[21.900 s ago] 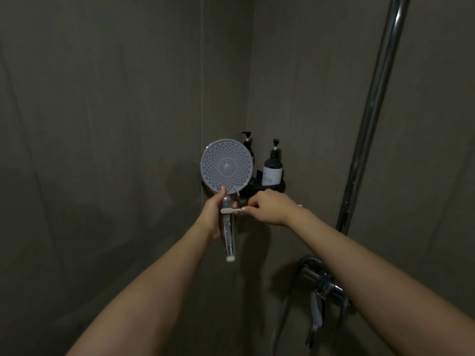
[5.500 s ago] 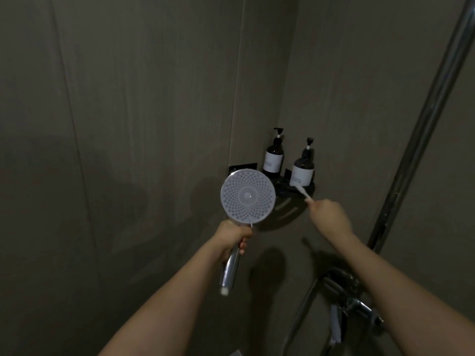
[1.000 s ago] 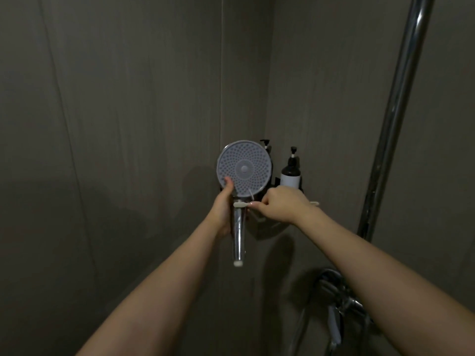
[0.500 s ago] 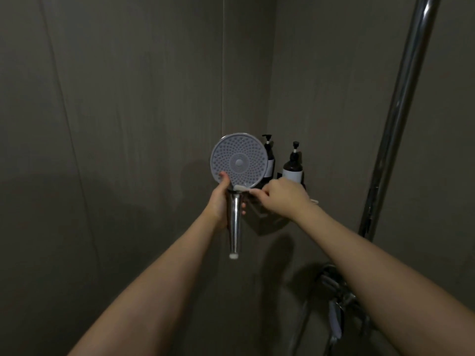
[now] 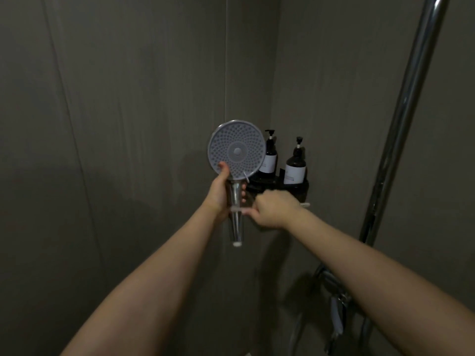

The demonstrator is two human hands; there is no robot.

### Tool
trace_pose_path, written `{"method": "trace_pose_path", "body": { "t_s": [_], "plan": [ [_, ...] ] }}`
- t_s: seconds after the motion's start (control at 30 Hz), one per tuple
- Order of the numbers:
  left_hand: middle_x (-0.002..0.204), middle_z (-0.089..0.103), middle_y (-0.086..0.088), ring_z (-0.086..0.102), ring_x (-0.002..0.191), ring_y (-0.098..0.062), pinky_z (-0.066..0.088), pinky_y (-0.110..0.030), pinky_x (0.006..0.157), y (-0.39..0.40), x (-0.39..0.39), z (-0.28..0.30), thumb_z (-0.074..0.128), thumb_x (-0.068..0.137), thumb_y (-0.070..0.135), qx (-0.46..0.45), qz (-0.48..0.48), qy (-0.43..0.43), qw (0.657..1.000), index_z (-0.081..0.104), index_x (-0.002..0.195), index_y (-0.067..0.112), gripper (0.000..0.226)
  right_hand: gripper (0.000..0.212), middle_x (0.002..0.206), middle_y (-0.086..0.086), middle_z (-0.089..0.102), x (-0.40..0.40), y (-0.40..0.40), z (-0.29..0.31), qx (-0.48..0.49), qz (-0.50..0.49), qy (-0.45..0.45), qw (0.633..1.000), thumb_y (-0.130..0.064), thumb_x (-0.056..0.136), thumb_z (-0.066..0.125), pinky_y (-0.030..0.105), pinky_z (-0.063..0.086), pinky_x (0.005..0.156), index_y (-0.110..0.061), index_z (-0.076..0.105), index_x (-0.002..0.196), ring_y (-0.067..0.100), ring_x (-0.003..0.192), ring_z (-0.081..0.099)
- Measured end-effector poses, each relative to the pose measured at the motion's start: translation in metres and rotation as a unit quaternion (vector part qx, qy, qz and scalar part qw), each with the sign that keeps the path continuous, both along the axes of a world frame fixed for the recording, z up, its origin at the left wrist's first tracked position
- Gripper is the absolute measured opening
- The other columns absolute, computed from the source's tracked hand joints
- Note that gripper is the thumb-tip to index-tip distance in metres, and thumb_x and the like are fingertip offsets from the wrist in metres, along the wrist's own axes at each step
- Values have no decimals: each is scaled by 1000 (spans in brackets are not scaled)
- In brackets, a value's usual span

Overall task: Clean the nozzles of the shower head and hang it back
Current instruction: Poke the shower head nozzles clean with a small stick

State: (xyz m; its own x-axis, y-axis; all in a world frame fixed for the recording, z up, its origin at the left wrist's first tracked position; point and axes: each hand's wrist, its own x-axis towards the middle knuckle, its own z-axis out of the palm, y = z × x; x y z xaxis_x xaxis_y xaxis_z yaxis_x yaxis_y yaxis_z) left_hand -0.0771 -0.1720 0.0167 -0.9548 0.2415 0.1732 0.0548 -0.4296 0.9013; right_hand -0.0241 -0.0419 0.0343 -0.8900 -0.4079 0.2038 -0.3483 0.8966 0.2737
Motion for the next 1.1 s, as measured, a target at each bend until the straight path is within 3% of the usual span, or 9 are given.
{"method": "trace_pose_path", "body": {
  "t_s": [0.1, 0.3, 0.43, 0.53, 0.6, 0.73, 0.9, 1.03, 1.1],
  "plan": [
    [57, 52, -2, 49, 45, -11, 39, -25, 52, -14, -3, 7, 20, 89, 68, 19, 11, -8, 1000, 57, 80, 10, 69, 50, 91, 8, 63, 9, 17, -31, 121, -4, -81, 989, -52, 94, 34, 31, 41, 69, -12, 64, 95, 23, 82, 60],
    [45, 48, 0, 42, 38, -11, 33, -20, 42, -14, -5, 2, 18, 85, 73, 13, 31, -25, 999, 51, 70, 14, 69, 53, 88, 5, 67, 5, 1, -22, 77, 70, -12, 994, -57, 93, 30, 29, 38, 61, -19, 67, 94, 22, 81, 63],
    [44, 46, 0, 41, 37, -11, 32, -20, 41, -23, -8, -2, 18, 84, 74, 21, 36, -35, 999, 48, 66, 15, 68, 56, 91, 6, 66, -3, 36, -10, 78, -38, -12, 996, -58, 92, 28, 31, 43, 64, -17, 66, 92, 22, 80, 61],
    [44, 45, 1, 41, 38, -9, 31, -19, 41, -26, -8, -2, 17, 86, 72, 44, 48, -31, 997, 48, 68, 16, 66, 53, 74, 0, 58, 8, 19, -16, 60, 57, -10, 997, -58, 93, 28, 27, 40, 57, -21, 66, 89, 18, 70, 57],
    [44, 45, 1, 41, 38, -9, 30, -19, 41, -22, -8, -3, 17, 86, 72, 45, 43, -25, 998, 47, 67, 16, 66, 53, 78, 3, 62, 10, -3, -30, 71, 93, -5, 993, -57, 93, 29, 27, 39, 59, -20, 67, 90, 21, 75, 61],
    [44, 45, 1, 41, 39, -10, 31, -19, 41, -27, -8, -1, 18, 87, 71, 45, 49, -30, 997, 49, 70, 15, 66, 53, 95, 7, 66, 1, 34, -24, 66, -66, -30, 995, -56, 93, 30, 33, 45, 68, -16, 65, 93, 23, 85, 62],
    [42, 45, 1, 41, 37, -9, 31, -17, 40, -22, -11, -5, 18, 88, 70, 62, 63, -27, 996, 49, 70, 15, 66, 53, 79, 3, 63, 11, -8, -35, 63, 73, -1, 995, -57, 93, 29, 26, 34, 55, -20, 67, 89, 21, 73, 61],
    [42, 44, 1, 41, 37, -9, 31, -17, 40, -27, -10, -7, 19, 89, 68, 68, 69, -27, 995, 48, 70, 15, 63, 53, 100, 7, 65, -8, 37, -31, 69, -109, -42, 991, -57, 92, 33, 32, 43, 71, -15, 64, 98, 23, 92, 63],
    [42, 43, 1, 40, 36, -9, 30, -17, 39, -33, -12, -8, 19, 89, 69, 76, 71, -35, 994, 47, 68, 15, 63, 52, 94, 6, 64, -9, 56, -26, 29, -140, -44, 989, -55, 93, 31, 30, 43, 67, -15, 64, 98, 21, 85, 62]
  ]
}}
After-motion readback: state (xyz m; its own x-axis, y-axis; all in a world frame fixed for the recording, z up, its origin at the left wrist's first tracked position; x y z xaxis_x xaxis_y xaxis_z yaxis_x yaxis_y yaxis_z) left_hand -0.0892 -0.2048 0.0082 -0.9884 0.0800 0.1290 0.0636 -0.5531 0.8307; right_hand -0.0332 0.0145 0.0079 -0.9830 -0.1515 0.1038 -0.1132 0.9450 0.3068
